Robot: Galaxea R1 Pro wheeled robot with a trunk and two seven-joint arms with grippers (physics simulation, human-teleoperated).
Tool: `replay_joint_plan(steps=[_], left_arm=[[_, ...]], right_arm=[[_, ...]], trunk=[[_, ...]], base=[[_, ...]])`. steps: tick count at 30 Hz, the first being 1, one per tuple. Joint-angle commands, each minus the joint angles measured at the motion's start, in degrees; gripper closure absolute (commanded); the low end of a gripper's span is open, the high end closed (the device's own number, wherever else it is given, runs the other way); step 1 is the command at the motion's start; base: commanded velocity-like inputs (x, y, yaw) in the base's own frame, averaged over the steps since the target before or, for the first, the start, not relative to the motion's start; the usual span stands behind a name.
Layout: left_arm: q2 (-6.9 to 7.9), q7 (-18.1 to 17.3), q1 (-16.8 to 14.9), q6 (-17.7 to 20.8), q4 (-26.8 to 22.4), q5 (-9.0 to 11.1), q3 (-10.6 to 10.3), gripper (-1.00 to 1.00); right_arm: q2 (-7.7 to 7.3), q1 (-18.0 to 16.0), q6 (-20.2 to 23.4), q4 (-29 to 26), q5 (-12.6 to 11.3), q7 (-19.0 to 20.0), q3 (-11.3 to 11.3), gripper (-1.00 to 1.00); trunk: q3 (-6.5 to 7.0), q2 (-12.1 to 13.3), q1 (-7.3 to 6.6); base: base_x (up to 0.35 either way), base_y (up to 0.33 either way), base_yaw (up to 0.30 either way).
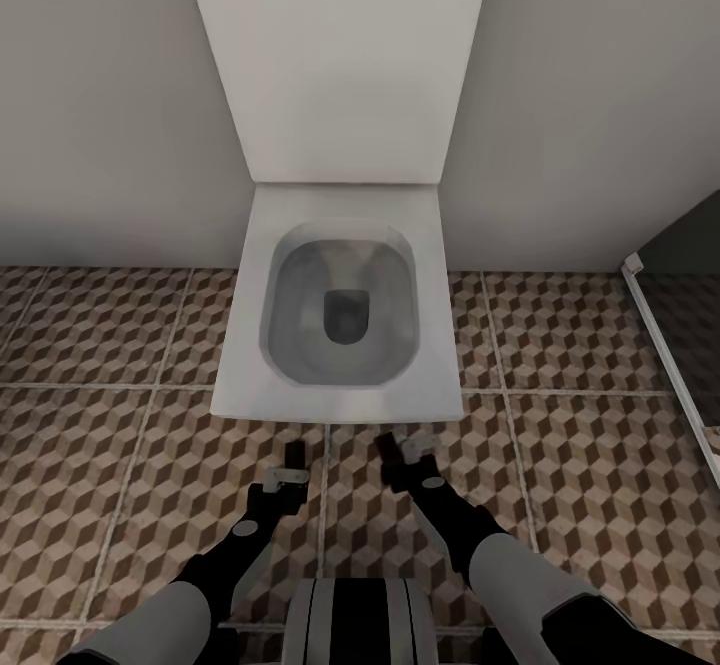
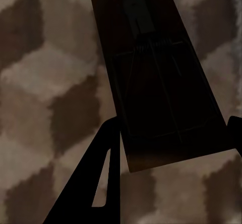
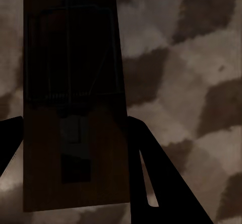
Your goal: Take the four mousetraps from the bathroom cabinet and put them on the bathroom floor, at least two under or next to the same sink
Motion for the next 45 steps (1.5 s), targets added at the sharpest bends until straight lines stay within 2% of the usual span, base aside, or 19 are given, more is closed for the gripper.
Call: replay_joint_plan(steps=[1, 10, 45], left_arm=[[0.03, 0.37, -0.02, -0.22, 0.06, 0.47, -0.49, 1.00], [0.03, 0.37, 0.02, -0.22, 0.08, 0.47, -0.49, 1.00], [0.03, 0.37, 0.01, -0.26, 0.08, 0.43, -0.55, 1.00]], right_arm=[[-0.04, -0.01, 0.36, -0.10, -0.37, 0.24, 0.46, 1.00], [-0.07, -0.01, 0.44, -0.10, -0.38, 2.50, 0.46, 1.00], [-0.07, -0.01, 0.36, -0.10, -0.38, 2.61, 0.40, 1.00]], trunk=[[-0.03, -0.01, -0.01], [-0.03, -0.01, -0.01], [-0.03, -0.01, -0.01]], base=[[0.000, 0.000, 0.000], [0.000, 0.000, 0.000], [0.000, 0.000, 0.000]])
